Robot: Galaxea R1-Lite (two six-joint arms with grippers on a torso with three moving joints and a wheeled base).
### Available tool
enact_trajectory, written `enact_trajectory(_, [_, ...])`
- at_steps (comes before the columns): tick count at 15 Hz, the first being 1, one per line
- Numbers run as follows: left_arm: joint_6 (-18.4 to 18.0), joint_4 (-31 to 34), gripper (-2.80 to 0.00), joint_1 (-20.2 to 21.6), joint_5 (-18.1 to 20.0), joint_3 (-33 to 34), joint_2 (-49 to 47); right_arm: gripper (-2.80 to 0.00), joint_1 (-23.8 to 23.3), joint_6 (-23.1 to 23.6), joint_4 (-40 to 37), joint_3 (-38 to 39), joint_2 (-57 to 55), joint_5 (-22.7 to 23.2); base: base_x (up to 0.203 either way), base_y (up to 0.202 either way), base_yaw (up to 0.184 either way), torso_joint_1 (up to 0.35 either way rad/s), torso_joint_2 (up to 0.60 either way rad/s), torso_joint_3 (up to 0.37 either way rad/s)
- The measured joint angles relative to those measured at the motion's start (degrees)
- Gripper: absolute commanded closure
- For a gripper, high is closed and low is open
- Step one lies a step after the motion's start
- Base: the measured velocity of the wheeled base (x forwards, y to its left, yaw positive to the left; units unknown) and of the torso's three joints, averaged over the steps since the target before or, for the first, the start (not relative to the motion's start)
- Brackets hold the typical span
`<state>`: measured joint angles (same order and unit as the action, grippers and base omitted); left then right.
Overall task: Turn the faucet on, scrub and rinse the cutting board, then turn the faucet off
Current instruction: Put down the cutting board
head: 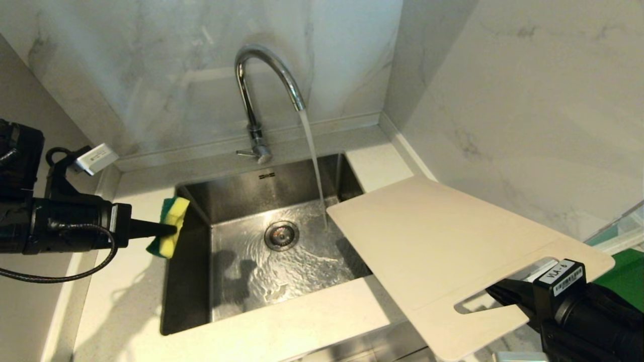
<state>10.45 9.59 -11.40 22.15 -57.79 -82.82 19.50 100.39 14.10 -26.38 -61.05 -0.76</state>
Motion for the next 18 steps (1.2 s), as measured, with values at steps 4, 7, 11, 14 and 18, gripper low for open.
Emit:
enact_trajectory(4, [0.0,0.1,0.00,-1.1,-0.2,0.0,-0.2,0.00,-1.4,-1.1,0.0,0.4,-1.0,-0.9,0.000,0.000,0.000,0.000,0.00,0.000])
enact_trajectory(7, [0.0,0.1,0.00,-3.1,-0.7,-1.0,-0.8,0.00,-1.8,-4.9,-0.1,1.3,-2.4,-0.7,0.000,0.000,0.000,0.000,0.00,0.000])
enact_trajectory(11, [0.0,0.0,0.00,-5.4,-3.2,-2.5,-2.6,0.00,-1.9,-8.5,-0.2,3.4,-4.7,-0.4,0.000,0.000,0.000,0.000,0.00,0.000])
enact_trajectory(14, [0.0,0.3,0.00,-6.6,-3.2,-2.3,-3.2,0.00,-1.9,-12.3,-0.2,4.9,-6.2,0.0,0.000,0.000,0.000,0.000,0.00,0.000])
enact_trajectory(18, [0.0,0.3,0.00,-6.8,-3.4,-2.3,-3.6,0.00,-1.9,-13.0,-0.3,9.7,-7.4,2.0,0.000,0.000,0.000,0.000,0.00,0.000])
